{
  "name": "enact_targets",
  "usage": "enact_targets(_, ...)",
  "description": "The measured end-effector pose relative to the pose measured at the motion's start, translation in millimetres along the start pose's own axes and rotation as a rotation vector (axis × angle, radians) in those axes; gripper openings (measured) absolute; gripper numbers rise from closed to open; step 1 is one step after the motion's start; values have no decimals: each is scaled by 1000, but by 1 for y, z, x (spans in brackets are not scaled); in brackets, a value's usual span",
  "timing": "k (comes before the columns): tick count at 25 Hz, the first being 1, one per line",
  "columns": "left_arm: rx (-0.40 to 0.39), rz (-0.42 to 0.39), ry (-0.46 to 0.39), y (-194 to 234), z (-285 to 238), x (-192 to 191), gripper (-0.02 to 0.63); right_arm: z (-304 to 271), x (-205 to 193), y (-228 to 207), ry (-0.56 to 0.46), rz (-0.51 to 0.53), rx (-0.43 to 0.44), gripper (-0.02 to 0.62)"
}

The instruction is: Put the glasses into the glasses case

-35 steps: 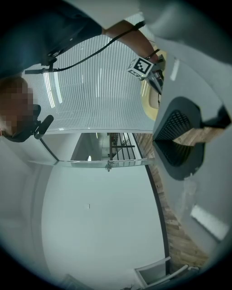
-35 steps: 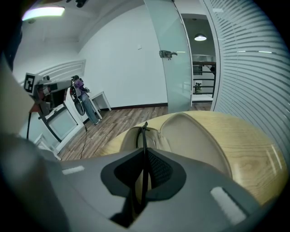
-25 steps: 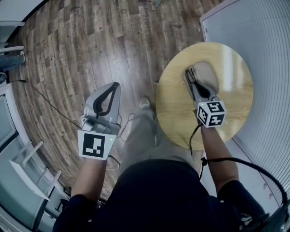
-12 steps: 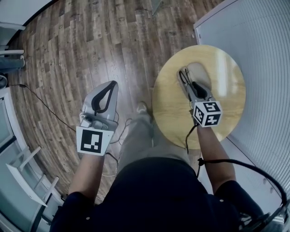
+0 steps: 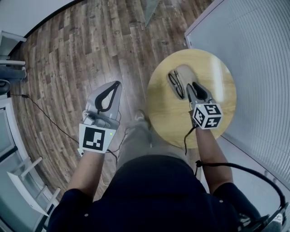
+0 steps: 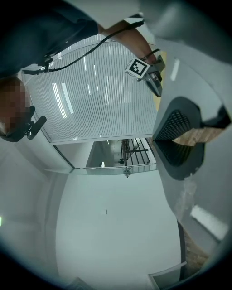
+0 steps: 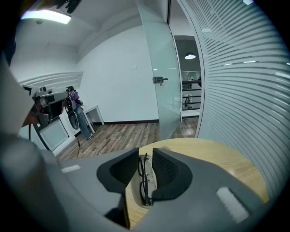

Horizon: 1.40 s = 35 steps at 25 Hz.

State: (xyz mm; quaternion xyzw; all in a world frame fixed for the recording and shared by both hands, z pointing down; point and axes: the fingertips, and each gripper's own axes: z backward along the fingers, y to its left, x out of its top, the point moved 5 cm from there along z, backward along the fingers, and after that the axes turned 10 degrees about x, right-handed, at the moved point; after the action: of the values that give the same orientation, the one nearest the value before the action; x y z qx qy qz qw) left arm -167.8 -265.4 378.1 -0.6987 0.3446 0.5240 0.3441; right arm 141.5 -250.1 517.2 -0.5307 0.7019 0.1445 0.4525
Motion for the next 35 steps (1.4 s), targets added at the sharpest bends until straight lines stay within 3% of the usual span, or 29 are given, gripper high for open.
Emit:
enact_targets(11, -24, -37, -94, -35, 28, 56, 0, 85, 50, 20, -238, 64, 34, 103)
enact_targets(17, -56, -89, -126, -59, 45, 77, 0, 132, 73, 28, -301, 64, 61, 101)
enact_targets(23, -54, 16, -128, -69, 57, 94, 0, 176, 84, 39, -368, 92, 63, 101)
enact_targets(29, -21, -37, -155, -70, 61, 116, 0, 211, 98, 50, -459, 105, 50, 100)
enact_targets(35, -23, -27, -186, -73, 55, 113, 0, 220, 94, 45, -489, 96, 39, 98)
